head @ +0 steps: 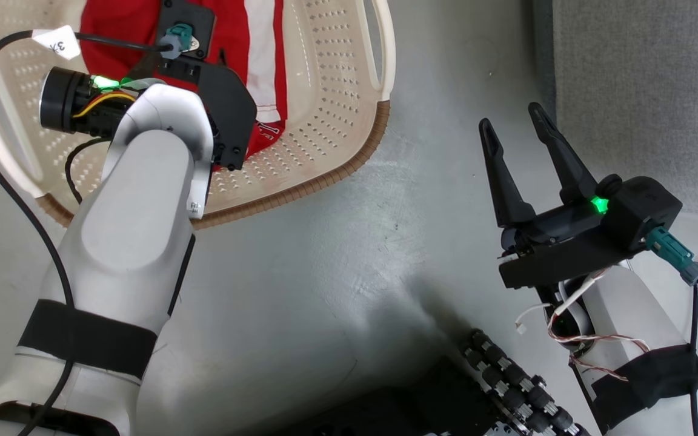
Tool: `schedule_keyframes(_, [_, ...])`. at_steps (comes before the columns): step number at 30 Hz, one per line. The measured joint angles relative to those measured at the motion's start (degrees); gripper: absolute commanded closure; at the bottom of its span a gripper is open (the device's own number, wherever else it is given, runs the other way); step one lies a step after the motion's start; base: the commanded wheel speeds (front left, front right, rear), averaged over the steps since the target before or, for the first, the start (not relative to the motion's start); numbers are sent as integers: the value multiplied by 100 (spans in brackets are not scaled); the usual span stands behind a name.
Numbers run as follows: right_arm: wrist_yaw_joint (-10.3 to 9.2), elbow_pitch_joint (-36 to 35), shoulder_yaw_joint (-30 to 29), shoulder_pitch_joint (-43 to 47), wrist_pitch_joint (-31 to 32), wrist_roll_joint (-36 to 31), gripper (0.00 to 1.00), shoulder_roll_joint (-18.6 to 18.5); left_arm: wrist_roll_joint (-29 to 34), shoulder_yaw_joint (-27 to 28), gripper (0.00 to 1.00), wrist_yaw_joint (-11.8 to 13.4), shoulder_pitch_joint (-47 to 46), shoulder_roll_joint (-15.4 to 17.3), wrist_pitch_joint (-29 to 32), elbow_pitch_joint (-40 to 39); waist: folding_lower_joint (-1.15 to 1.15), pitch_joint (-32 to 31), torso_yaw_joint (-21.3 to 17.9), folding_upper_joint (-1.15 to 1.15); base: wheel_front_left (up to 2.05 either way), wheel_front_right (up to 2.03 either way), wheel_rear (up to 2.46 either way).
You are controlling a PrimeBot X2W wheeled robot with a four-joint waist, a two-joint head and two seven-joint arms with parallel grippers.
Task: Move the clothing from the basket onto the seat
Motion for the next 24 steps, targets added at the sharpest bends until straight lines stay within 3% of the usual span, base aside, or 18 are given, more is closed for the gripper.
schedule_keyframes(24, [0, -21, 198, -236, -1, 163, 0, 12, -48, 381, 0, 51, -511, 164, 142, 382, -1, 544, -173, -1, 0, 0, 0])
